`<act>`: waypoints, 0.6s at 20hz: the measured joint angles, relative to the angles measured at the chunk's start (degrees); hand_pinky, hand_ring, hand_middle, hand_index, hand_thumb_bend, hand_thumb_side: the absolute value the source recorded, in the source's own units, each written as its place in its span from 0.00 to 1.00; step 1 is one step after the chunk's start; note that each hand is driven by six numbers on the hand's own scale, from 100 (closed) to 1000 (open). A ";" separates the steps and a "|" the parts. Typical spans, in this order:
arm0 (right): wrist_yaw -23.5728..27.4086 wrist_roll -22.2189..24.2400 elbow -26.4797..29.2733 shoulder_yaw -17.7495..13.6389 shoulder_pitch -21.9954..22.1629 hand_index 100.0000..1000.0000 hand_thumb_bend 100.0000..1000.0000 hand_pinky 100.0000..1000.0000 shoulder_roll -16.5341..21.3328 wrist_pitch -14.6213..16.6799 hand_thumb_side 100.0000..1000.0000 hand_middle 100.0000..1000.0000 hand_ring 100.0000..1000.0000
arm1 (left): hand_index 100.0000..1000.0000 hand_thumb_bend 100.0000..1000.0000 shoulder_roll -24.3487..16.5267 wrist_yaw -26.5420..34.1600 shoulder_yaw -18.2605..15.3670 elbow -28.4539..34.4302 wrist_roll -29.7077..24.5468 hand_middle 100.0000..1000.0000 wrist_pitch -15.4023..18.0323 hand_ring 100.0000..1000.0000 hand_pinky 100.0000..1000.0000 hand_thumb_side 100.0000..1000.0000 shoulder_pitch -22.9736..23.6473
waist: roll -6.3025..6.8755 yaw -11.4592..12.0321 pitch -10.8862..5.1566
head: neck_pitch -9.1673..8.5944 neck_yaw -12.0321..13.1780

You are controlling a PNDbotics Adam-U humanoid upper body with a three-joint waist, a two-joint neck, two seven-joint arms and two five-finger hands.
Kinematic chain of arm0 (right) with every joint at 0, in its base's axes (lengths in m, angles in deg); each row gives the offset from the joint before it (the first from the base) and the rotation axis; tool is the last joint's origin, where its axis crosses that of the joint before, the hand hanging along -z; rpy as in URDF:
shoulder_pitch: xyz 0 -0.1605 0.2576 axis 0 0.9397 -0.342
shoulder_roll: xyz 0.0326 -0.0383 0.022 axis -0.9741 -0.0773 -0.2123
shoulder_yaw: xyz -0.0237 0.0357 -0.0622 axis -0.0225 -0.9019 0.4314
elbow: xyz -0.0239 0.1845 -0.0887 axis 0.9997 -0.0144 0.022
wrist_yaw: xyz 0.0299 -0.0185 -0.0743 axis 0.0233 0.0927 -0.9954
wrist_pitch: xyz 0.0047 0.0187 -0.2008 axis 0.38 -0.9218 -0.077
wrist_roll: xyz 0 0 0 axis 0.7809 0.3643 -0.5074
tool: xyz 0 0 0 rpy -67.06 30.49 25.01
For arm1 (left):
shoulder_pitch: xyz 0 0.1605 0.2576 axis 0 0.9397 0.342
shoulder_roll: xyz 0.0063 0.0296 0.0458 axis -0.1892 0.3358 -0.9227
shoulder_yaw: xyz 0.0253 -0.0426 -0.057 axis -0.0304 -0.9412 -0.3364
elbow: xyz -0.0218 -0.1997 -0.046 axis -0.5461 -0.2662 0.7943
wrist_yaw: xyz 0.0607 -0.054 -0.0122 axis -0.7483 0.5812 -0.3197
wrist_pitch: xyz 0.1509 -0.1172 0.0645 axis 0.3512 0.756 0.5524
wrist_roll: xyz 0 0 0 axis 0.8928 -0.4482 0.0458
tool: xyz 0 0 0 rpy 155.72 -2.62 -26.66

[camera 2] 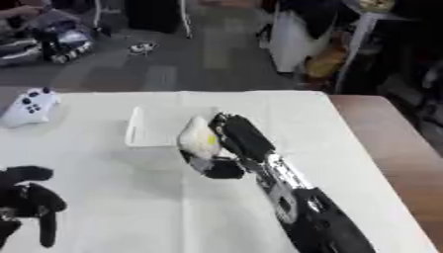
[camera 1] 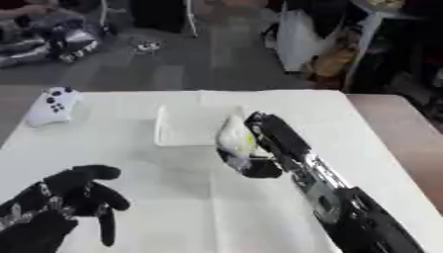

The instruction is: Pick up objects on the table and place them in the box.

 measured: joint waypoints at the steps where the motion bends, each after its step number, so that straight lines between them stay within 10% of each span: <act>1: -0.27 -0.08 -0.15 -0.01 -0.45 0.27 0.21 0.00 -0.10 -0.05 0.73 0.00 0.00 | 0.92 0.39 0.01 0.03 0.07 0.00 -0.04 0.86 -0.02 0.71 0.33 0.96 -0.17 | 0.00 0.06 0.06 | -0.03 0.00; 12: -5.54 -1.52 -4.74 -1.51 -7.14 0.27 0.19 0.00 -2.53 -0.98 0.74 0.00 0.00 | 0.91 0.41 1.32 1.78 0.34 0.00 -0.91 0.85 -0.03 0.71 0.34 0.93 -3.19 | -0.04 2.08 1.95 | -1.38 -3.17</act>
